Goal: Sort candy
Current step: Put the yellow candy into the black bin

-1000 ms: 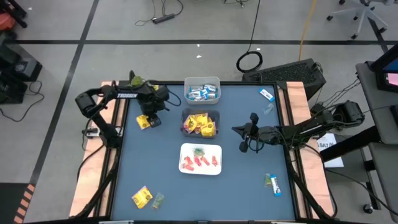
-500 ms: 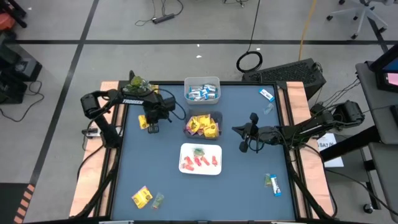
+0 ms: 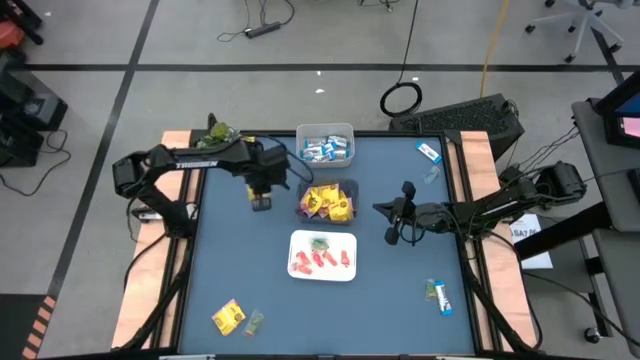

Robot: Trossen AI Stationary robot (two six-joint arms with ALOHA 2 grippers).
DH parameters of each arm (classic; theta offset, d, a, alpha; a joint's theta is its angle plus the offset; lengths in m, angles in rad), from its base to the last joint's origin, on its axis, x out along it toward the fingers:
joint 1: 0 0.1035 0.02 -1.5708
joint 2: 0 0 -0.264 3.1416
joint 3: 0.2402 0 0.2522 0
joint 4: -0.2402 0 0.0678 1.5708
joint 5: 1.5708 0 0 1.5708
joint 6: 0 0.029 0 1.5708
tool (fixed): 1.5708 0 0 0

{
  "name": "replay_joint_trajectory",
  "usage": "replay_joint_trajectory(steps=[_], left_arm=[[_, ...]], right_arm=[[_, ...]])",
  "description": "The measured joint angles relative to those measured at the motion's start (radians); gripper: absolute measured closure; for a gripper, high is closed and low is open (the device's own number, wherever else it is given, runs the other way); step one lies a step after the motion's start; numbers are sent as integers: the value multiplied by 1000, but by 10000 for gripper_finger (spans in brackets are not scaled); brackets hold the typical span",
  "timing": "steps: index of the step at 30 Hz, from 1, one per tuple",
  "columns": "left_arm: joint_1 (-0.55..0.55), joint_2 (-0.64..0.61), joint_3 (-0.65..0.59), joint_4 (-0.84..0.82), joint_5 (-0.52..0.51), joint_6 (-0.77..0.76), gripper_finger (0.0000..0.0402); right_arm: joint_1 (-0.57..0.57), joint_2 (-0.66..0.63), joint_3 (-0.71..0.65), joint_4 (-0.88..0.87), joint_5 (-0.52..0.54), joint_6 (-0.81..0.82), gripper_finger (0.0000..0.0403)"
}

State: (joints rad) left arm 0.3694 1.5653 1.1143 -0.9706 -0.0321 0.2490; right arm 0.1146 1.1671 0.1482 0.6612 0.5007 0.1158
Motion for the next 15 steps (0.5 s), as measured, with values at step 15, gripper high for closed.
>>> replay_joint_trajectory(steps=[15], left_arm=[[-104,8,24,576,198,-86,401]], right_arm=[[0,0,0,0,0,-1,403]])
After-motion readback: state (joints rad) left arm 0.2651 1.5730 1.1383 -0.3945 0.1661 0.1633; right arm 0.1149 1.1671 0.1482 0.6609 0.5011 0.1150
